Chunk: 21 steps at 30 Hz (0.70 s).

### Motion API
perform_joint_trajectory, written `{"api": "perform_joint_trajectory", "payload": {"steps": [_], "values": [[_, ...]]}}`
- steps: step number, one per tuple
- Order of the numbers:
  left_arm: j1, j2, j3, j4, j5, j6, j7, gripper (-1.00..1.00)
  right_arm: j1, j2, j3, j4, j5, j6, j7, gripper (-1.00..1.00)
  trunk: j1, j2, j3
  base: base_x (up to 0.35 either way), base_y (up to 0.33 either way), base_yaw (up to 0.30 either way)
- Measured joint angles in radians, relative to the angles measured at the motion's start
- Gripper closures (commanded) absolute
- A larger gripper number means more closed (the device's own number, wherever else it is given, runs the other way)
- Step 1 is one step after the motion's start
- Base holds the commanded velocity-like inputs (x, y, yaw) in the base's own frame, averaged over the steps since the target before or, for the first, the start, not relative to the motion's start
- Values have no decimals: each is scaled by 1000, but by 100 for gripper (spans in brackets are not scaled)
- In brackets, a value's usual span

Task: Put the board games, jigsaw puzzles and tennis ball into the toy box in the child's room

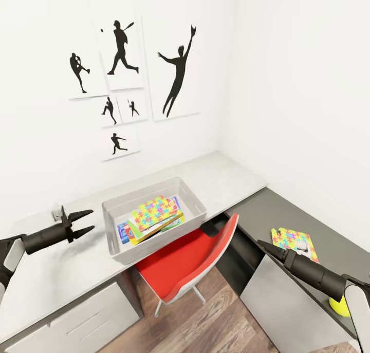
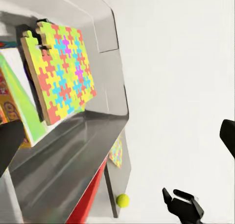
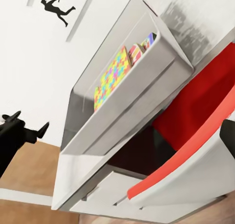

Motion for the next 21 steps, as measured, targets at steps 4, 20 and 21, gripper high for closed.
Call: {"api": "perform_joint_trajectory", "payload": {"steps": [4, 20, 21], "values": [[39, 18, -2, -33, -2, -6, -112, -100, 0, 2, 0, 1, -1, -3, -1, -100, 0, 0, 6, -117, 65, -89], [51, 34, -5, -57, -3, -11, -168, -100, 0, 11, 0, 6, 5, -6, -6, -100, 0, 0, 30, -11, 6, -154], [51, 34, -5, -57, -3, -11, -168, -100, 0, 11, 0, 6, 5, -6, -6, -100, 0, 0, 31, 0, 0, -193]]}}
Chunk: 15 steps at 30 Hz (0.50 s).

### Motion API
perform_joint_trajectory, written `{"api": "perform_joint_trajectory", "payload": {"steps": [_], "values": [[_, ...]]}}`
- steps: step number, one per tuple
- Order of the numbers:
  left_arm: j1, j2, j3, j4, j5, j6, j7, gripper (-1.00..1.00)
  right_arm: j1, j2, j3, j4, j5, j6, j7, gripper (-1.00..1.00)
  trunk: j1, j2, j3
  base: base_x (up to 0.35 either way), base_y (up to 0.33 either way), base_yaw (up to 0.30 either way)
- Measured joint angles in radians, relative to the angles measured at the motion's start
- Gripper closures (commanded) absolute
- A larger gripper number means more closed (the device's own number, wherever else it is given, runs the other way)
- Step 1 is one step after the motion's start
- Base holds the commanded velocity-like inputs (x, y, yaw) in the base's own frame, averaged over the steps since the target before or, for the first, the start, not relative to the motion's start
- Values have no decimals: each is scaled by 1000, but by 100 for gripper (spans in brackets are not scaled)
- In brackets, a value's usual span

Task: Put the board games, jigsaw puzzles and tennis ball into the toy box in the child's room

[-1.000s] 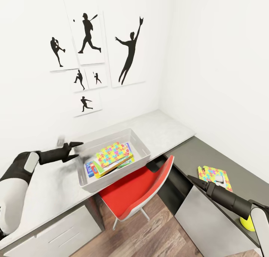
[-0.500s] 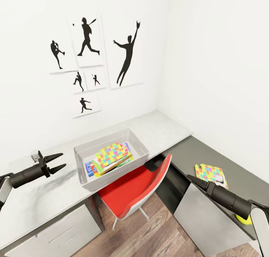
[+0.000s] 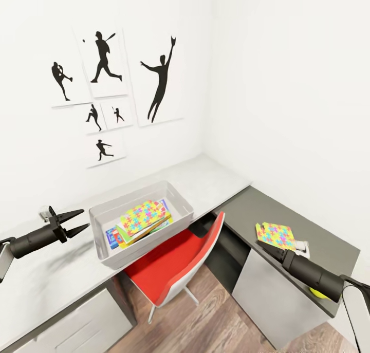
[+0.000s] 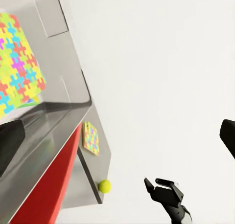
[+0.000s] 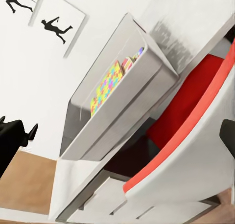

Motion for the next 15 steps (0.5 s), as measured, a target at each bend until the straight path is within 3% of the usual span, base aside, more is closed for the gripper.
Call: {"api": "perform_joint_trajectory", "payload": {"steps": [9, 15], "values": [[0, 0, 0, -2, 0, -2, -3, -100, 0, 1, -2, -1, 0, -3, 0, -100, 0, 0, 12, -22, -44, -196], [0, 0, 0, -4, 1, -3, -7, -100, 0, 2, -2, 0, -4, -5, -1, -100, 1, 0, 20, -209, -28, -197]]}}
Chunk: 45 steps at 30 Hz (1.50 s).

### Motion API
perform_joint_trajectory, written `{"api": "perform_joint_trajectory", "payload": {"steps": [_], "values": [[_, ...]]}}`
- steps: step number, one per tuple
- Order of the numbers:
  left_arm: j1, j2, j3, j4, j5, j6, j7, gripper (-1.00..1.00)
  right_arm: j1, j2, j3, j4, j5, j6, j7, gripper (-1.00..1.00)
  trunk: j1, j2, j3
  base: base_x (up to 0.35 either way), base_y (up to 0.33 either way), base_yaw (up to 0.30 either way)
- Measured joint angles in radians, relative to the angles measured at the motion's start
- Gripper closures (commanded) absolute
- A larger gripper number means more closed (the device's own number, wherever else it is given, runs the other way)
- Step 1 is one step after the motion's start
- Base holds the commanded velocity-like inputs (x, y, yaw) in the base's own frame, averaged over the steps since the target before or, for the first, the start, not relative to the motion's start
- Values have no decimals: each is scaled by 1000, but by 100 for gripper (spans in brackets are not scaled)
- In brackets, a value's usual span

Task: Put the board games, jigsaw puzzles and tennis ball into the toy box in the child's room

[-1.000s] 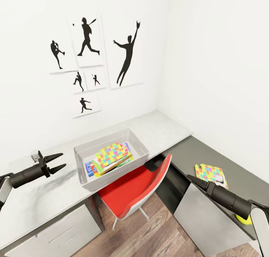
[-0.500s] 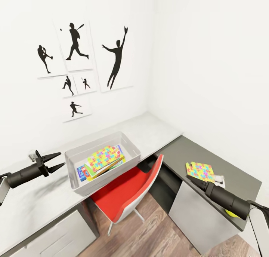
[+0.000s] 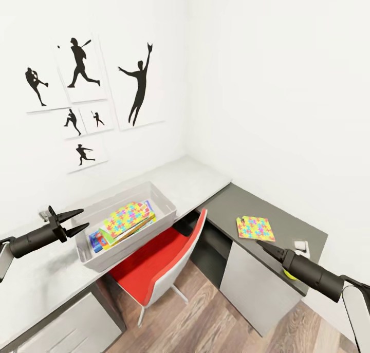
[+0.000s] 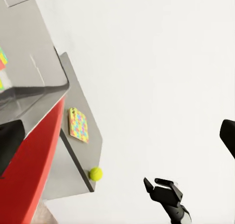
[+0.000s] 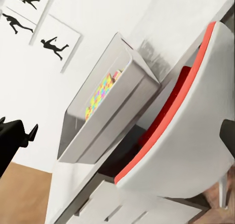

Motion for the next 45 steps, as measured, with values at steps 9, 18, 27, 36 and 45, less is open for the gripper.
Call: {"api": "perform_joint_trajectory", "payload": {"steps": [9, 18, 27, 36, 45], "values": [[1, 1, 0, -1, 0, -31, -80, -100, 0, 2, 0, 3, 0, 1, 0, -100, 0, 0, 4, -80, 40, -199], [8, 26, 1, -1, 1, -34, -100, -100, 0, 1, -2, 6, -2, 1, -1, -100, 0, 0, 4, -5, 4, -264], [7, 33, 2, -1, 1, -32, -104, -100, 0, 0, -2, 7, -5, 0, -1, -100, 0, 0, 4, 0, 0, -270], [7, 36, 3, -1, 1, -32, -105, -100, 0, 0, -2, 7, -6, 0, -1, -100, 0, 0, 4, 0, 0, -270], [7, 35, 3, -1, 1, -32, -105, -100, 0, 3, 0, 6, -4, -1, 1, -100, 0, 0, 4, 0, 0, -270]]}}
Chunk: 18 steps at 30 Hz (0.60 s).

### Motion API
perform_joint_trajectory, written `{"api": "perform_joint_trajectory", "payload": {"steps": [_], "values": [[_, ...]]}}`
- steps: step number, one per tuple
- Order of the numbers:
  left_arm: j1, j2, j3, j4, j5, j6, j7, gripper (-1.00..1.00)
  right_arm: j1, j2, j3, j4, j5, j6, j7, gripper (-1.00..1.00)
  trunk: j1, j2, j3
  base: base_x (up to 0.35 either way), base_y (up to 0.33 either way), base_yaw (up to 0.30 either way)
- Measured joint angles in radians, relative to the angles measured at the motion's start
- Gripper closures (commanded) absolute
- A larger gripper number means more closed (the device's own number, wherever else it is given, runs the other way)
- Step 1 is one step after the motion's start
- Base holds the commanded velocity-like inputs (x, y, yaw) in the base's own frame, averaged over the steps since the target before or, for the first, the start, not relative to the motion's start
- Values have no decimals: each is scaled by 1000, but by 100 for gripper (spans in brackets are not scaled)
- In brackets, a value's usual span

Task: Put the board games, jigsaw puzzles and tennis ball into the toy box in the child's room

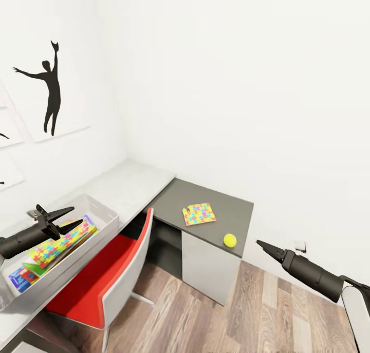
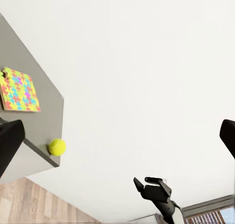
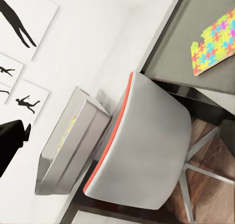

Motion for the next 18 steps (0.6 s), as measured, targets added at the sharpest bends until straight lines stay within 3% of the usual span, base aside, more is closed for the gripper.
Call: {"api": "perform_joint_trajectory", "payload": {"steps": [18], "values": [[0, 0, 0, 0, -1, -1, 0, -100, 0, 1, 0, -1, 2, -2, -1, -100, 0, 0, 0, 0, 0, -270]]}}
